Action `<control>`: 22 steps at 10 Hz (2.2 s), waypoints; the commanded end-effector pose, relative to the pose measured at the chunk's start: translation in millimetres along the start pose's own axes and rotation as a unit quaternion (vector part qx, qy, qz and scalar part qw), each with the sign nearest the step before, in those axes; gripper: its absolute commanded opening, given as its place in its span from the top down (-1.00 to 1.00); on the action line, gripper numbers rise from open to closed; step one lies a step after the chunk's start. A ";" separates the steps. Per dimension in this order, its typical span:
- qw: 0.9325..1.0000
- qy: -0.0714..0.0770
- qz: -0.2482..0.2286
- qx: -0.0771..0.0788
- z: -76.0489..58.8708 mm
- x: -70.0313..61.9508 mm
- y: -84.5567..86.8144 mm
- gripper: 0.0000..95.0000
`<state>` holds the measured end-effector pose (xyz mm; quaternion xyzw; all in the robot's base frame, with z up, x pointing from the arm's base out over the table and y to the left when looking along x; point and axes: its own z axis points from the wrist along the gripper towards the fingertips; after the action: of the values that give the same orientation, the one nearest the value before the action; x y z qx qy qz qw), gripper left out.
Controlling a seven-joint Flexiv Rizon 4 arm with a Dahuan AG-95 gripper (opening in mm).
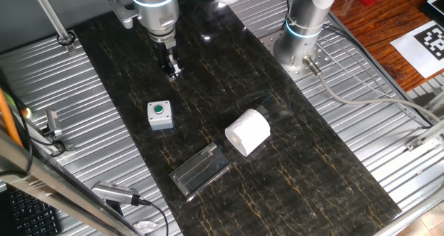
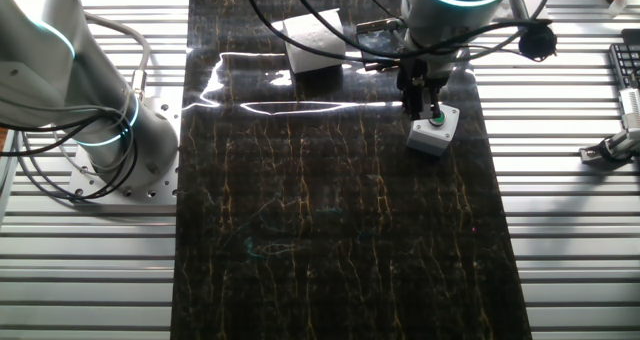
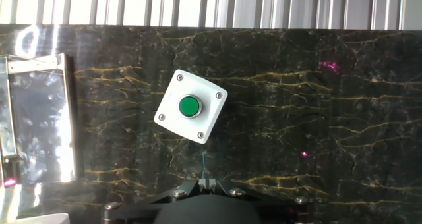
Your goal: Put the toilet paper on its holder
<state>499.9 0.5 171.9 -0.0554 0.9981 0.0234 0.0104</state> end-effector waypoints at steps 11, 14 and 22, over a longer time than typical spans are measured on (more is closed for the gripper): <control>0.999 0.033 -0.007 0.013 0.3 -6.0 37.2 1.00; 0.999 0.032 0.005 0.032 0.7 -6.0 37.1 1.00; 0.999 0.042 -0.033 -0.003 0.7 -6.0 37.1 1.00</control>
<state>502.0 38.0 173.9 -0.0883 0.9952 0.0253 -0.0331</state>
